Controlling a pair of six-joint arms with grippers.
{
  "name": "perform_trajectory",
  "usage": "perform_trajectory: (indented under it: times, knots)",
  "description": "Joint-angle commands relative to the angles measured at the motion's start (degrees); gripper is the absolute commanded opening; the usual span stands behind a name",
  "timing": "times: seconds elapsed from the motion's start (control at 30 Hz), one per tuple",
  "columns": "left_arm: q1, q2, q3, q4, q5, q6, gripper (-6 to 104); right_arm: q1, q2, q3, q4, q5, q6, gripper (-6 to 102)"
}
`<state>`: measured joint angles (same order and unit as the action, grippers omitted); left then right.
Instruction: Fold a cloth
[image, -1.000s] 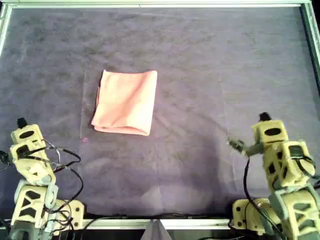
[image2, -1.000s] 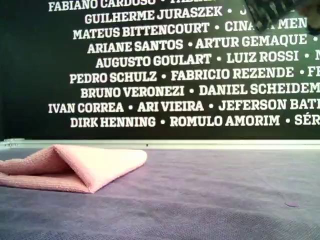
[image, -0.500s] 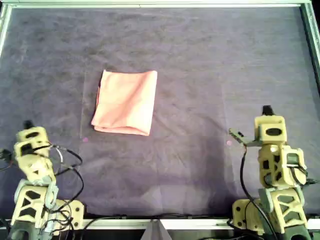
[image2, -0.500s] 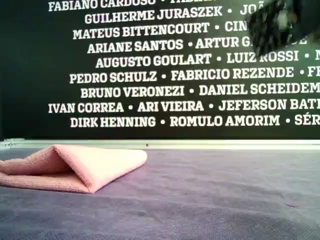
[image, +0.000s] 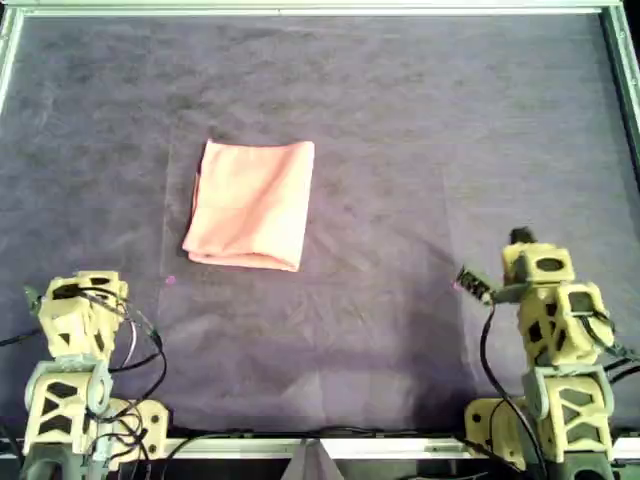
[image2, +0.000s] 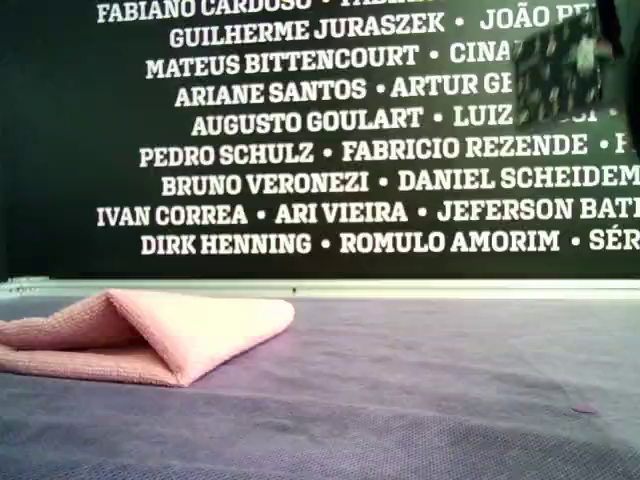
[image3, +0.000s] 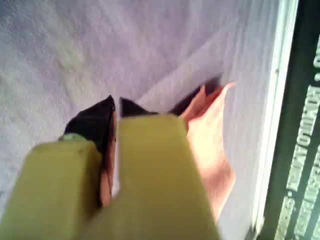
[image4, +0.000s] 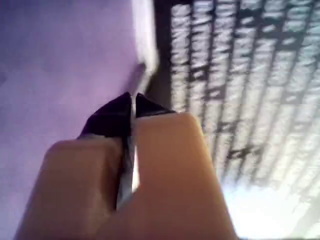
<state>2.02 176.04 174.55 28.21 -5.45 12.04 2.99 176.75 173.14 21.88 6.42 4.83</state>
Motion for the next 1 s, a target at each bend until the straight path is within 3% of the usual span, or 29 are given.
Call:
perform_trajectory:
  times: [0.0,0.23,0.53,0.97]
  knots:
    - [2.11,0.97,-1.05,2.37,0.35,-0.09,0,-1.23,2.81,0.88,7.82,-1.32,0.35,0]
    - [2.11,1.05,-1.05,14.15,0.62,-0.09,0,-1.23,2.9,0.88,17.14,-1.23,0.26,1]
    - [2.11,0.88,-1.05,16.79,-0.26,-0.09,0,-1.32,2.9,0.88,27.69,-1.14,0.18,1]
    - [1.23,0.35,-1.05,20.39,-0.26,0.62,0,-1.05,2.55,0.79,28.21,-1.23,0.26,1]
